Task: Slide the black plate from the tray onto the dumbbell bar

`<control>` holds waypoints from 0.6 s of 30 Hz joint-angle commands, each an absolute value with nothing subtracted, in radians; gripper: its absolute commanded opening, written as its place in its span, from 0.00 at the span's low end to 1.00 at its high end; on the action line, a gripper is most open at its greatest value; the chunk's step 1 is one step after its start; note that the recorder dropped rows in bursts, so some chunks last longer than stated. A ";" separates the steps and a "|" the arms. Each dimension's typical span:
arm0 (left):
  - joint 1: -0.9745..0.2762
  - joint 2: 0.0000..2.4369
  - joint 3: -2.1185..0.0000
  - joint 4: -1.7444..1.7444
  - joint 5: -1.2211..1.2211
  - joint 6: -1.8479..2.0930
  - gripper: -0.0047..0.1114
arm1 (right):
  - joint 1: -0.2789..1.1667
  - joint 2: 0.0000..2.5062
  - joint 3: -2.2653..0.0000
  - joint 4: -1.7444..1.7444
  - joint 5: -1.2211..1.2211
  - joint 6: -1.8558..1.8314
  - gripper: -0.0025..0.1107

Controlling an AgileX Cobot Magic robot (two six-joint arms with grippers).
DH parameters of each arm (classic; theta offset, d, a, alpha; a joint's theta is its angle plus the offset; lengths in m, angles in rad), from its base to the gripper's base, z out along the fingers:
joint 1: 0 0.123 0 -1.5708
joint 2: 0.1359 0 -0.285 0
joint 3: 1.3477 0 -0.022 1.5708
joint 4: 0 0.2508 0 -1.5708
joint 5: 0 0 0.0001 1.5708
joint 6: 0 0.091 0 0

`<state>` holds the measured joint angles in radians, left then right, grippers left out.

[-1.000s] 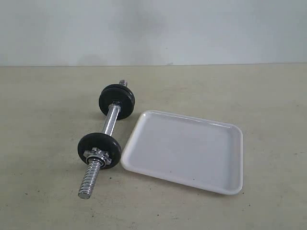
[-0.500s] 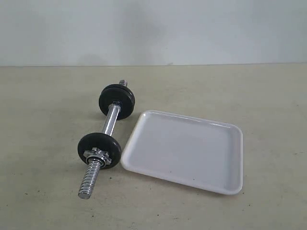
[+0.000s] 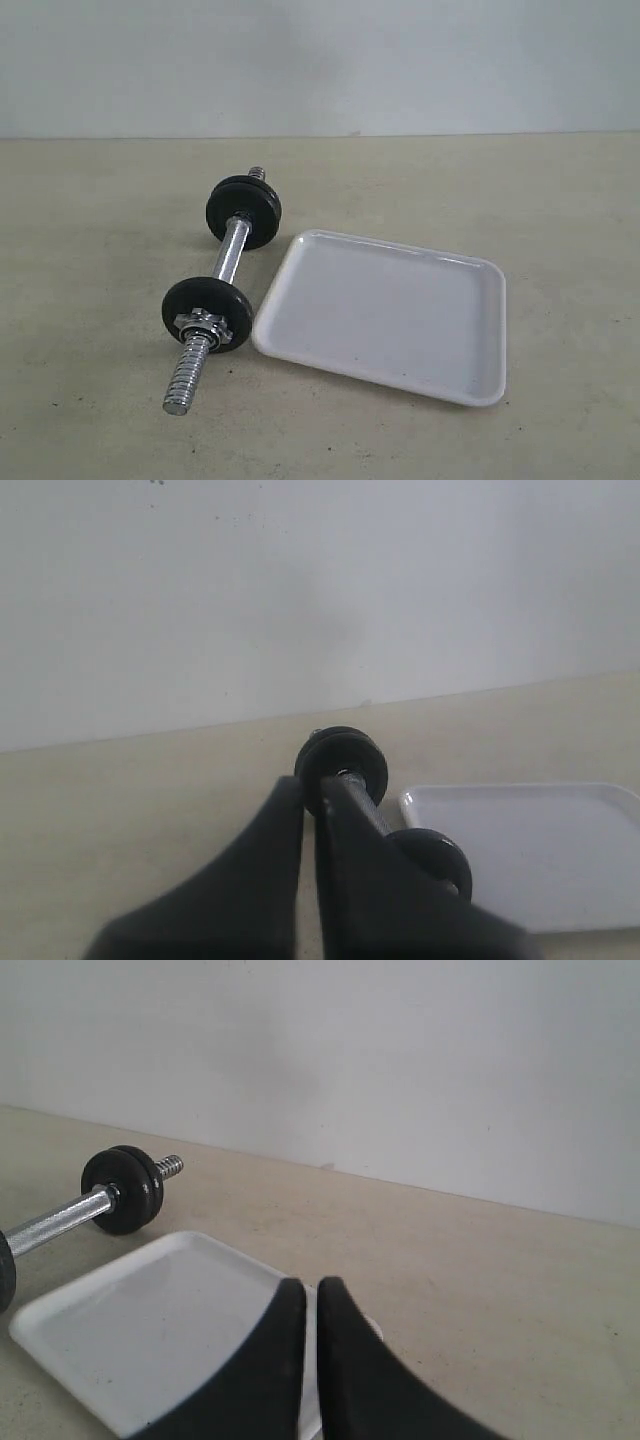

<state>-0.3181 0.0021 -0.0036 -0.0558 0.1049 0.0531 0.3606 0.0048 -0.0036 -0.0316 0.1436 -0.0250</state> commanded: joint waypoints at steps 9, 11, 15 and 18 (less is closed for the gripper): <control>-0.289 0.000 0.000 -0.055 0.134 0.054 0.08 | 0.358 0.000 0.000 -0.035 0.121 -0.026 0.04; -0.250 0.000 0.000 -0.055 0.188 0.054 0.08 | 0.358 0.000 0.000 -0.035 0.121 -0.026 0.04; -0.174 0.000 0.000 -0.045 0.354 0.054 0.08 | 0.358 0.000 0.000 -0.035 0.121 -0.026 0.04; -0.114 0.000 0.000 -0.030 0.356 0.092 0.08 | 0.358 0.000 0.000 -0.035 0.121 -0.026 0.04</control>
